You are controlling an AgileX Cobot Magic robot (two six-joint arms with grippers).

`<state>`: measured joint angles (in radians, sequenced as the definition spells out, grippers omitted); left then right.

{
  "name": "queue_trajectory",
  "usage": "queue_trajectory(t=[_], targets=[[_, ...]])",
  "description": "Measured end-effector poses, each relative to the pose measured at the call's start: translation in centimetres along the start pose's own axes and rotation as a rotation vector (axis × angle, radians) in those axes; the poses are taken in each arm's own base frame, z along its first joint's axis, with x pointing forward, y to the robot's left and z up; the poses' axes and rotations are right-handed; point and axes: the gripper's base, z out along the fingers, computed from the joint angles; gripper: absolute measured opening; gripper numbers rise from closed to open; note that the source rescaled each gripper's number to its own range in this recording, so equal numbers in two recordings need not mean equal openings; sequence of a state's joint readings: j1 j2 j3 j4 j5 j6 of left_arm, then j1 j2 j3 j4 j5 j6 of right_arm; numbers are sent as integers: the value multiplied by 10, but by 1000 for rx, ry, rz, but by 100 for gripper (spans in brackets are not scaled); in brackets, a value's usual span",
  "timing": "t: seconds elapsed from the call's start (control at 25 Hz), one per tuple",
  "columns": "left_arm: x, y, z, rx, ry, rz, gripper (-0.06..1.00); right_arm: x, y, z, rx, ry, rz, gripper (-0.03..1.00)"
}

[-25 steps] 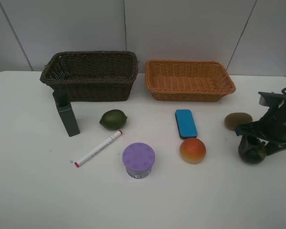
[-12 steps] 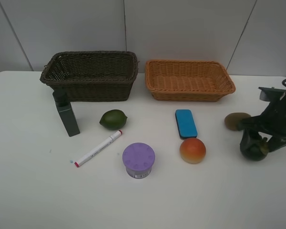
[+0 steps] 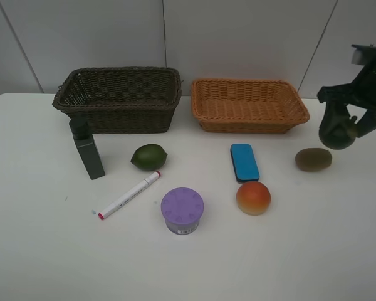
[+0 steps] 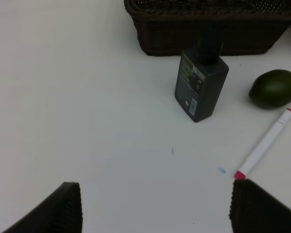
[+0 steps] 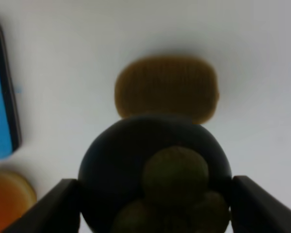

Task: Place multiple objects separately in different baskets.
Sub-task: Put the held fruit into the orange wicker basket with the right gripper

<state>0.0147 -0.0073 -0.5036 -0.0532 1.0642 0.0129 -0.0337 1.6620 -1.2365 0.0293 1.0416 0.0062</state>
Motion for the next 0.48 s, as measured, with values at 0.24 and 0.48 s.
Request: queue_trajectory(t=[0.24,0.48], targets=[[0,0,0,0,0,0,82,-31,5,-36,-17,-158,-5,39],[0,0,0,0,0,0,82,-76,30,-26,-13,-172,-78,39]])
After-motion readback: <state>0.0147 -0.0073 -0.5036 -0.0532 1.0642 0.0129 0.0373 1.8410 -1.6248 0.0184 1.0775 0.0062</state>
